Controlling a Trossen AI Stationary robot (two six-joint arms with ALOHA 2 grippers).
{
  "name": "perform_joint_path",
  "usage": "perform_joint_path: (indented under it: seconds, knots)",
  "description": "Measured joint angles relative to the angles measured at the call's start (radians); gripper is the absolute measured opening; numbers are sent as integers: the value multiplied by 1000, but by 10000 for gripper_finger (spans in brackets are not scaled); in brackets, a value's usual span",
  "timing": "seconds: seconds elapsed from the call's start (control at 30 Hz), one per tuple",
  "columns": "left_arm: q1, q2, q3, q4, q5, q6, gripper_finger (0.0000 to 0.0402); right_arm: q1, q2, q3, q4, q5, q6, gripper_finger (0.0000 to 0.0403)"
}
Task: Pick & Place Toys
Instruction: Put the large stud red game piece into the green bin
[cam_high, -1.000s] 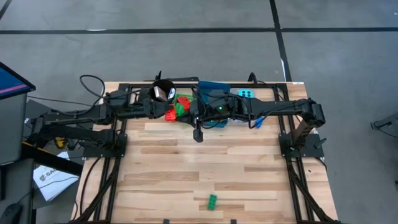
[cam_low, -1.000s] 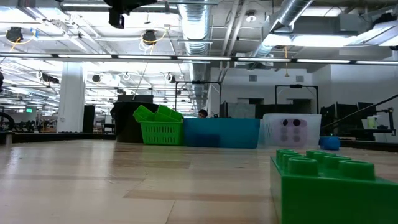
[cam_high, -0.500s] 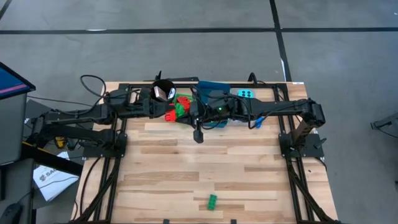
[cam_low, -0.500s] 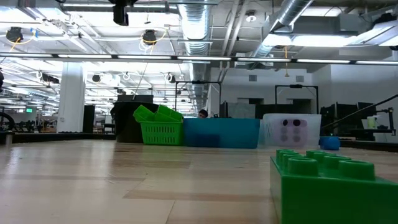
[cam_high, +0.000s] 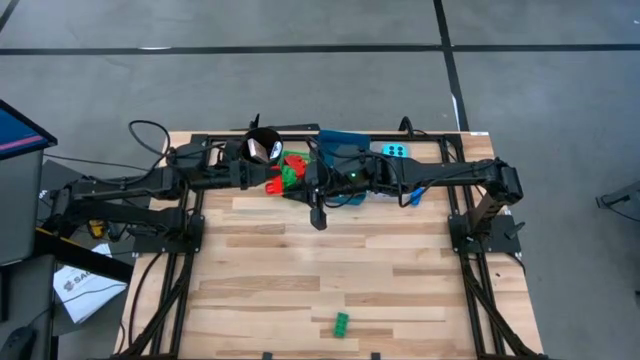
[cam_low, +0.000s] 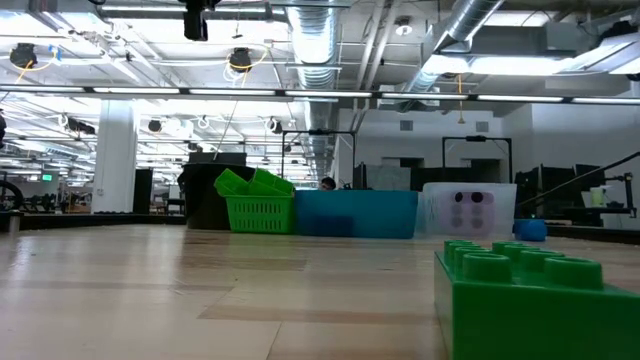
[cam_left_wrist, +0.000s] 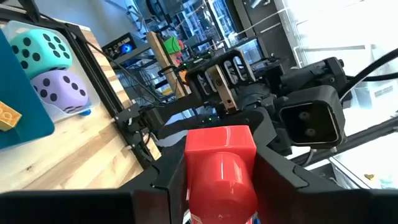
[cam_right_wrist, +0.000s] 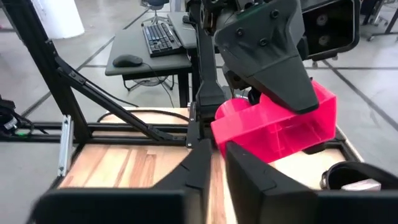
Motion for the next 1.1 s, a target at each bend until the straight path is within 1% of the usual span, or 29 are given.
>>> perform_joint_path:
  seconds: [0.17, 0.27, 0.33, 0.43, 0.5, 0.53, 0.63, 0.87, 0.97, 1.1]
  knots:
    - [37, 2, -2, -23, 0, 26, 127, -1, -1, 0, -51, 2, 54, 111]
    - [72, 2, -2, -49, 1, 49, 127, 3, -14, 0, -135, 9, 60, 153]
    - [99, 2, -2, -86, 0, 53, 127, 16, -25, 0, -166, 66, 60, 175]
    - [137, 18, -1, -125, 0, 94, 127, 48, -64, 0, -224, 216, 52, 191]
    - [166, 39, -3, -152, 5, 116, 127, 66, -96, 1, -267, 293, 58, 192]
    - [178, 58, -2, -140, 10, 124, 127, 72, -108, 1, -285, 316, 71, 190]
    - [211, 125, -2, -137, 26, 151, 127, 80, -136, 1, -347, 350, 123, 180]
    - [263, 330, -2, -136, 34, 226, 127, 97, -162, 1, -452, 355, 208, 151]
    - [283, 402, -2, -106, 45, 228, 127, 110, -161, 0, -479, 355, 225, 140]
    - [306, 475, -2, -26, 71, 226, 127, 126, -150, -1, -516, 356, 233, 128]
